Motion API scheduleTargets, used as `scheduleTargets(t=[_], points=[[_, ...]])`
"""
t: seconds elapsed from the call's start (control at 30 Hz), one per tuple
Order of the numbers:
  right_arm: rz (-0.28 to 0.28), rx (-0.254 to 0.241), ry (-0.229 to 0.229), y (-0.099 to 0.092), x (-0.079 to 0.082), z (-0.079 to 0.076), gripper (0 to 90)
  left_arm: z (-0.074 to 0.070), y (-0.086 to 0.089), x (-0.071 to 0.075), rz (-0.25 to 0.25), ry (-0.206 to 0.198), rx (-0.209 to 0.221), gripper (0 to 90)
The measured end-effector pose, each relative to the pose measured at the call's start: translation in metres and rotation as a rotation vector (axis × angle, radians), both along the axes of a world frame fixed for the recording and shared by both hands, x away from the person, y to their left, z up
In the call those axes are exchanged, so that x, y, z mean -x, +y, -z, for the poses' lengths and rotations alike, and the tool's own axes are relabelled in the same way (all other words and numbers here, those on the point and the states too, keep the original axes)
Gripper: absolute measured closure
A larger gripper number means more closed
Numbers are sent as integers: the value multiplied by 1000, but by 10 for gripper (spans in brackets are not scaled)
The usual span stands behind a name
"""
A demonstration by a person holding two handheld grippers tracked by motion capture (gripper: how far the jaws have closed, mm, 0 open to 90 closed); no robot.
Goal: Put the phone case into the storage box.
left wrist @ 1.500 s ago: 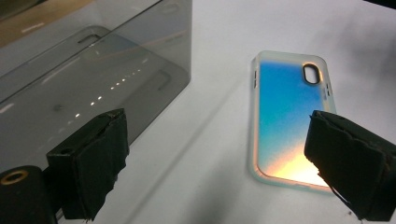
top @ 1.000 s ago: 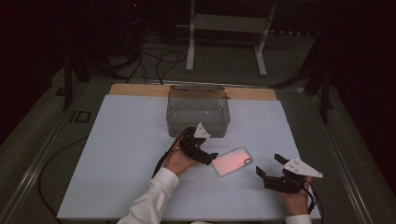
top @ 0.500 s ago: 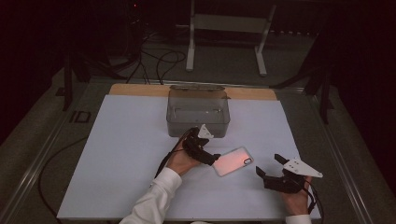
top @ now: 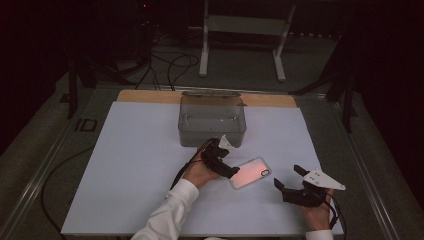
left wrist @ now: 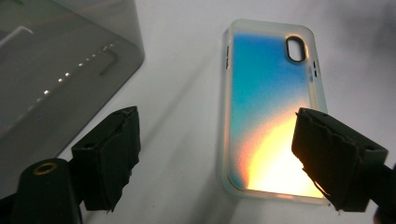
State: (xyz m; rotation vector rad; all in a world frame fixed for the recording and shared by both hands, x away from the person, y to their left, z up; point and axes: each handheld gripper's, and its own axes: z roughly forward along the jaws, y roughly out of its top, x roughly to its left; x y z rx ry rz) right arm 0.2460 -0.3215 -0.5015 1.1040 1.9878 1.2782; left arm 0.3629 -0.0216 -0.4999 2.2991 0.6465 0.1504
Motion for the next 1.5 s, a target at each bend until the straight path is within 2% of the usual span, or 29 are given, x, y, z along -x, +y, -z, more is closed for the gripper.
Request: scheduleTargets(t=[0.13, 0.3, 0.43, 0.67, 0.93, 1.03, 1.13, 1.3, 1.5], points=[[-1, 2, 0, 0, 0, 0, 95, 2, -3, -1, -5, 16, -1, 203], [-1, 1, 0, 0, 0, 0, 94, 2, -6, -1, -3, 17, -27, 275], [-1, 2, 1, 0, 0, 0, 95, 3, -8, -2, 6, 32, -40, 378], [-1, 3, 1, 0, 0, 0, 94, 10, -10, -6, 29, 90, -74, 598], [-1, 5, 0, 0, -1, 0, 94, 14, -12, -6, 58, 125, -84, 774], [-1, 3, 1, 0, -1, 0, 95, 12, -14, -6, 57, 123, -104, 800], [-2, 5, 1, 0, -1, 0, 94, 11, -15, -7, 49, 115, -120, 866], [-1, 4, 2, 0, 0, 0, 95, 10, -17, -5, 58, 97, -141, 882], [-1, 2, 0, -1, 0, 0, 95, 10, -14, -4, 52, 99, -124, 889]])
